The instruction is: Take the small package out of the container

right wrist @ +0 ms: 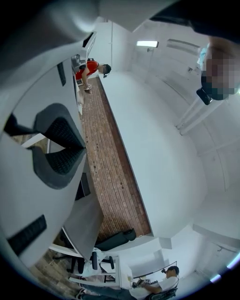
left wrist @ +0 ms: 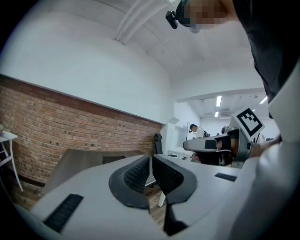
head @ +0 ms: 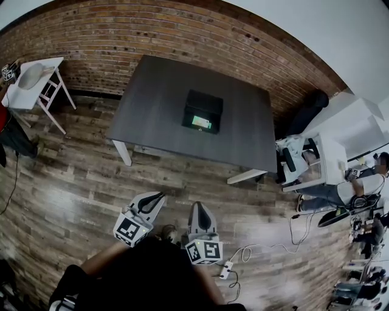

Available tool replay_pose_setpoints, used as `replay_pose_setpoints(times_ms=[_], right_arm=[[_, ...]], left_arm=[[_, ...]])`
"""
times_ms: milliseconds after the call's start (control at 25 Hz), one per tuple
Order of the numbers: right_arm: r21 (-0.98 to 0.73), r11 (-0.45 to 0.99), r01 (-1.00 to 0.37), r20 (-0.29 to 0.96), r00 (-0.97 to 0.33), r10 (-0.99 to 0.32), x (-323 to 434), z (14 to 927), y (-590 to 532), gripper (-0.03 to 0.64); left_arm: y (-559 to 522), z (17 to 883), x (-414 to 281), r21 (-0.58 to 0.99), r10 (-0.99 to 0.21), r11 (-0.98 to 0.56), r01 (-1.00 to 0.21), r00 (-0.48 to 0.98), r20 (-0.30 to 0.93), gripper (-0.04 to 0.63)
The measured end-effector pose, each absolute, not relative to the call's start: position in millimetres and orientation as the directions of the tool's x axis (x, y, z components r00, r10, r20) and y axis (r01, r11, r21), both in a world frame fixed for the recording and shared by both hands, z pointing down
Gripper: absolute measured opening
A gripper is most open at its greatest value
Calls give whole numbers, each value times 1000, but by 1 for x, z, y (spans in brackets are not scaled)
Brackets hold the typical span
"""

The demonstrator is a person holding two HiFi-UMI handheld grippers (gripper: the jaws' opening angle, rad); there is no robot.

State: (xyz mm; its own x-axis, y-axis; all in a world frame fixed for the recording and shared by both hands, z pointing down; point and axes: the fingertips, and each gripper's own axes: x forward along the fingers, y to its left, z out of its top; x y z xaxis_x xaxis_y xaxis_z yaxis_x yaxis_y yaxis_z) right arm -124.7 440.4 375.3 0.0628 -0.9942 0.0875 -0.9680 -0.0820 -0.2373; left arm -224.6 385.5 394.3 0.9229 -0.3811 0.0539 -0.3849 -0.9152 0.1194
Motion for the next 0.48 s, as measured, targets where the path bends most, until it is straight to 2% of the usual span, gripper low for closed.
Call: replay_pose_setpoints(times_ms=[480], right_arm=[[-217,-105,-970,86,88,-992,-147,377,428,25]], left_arm=[[371,397,-247,124,-373,-918,-377,926,53,44]])
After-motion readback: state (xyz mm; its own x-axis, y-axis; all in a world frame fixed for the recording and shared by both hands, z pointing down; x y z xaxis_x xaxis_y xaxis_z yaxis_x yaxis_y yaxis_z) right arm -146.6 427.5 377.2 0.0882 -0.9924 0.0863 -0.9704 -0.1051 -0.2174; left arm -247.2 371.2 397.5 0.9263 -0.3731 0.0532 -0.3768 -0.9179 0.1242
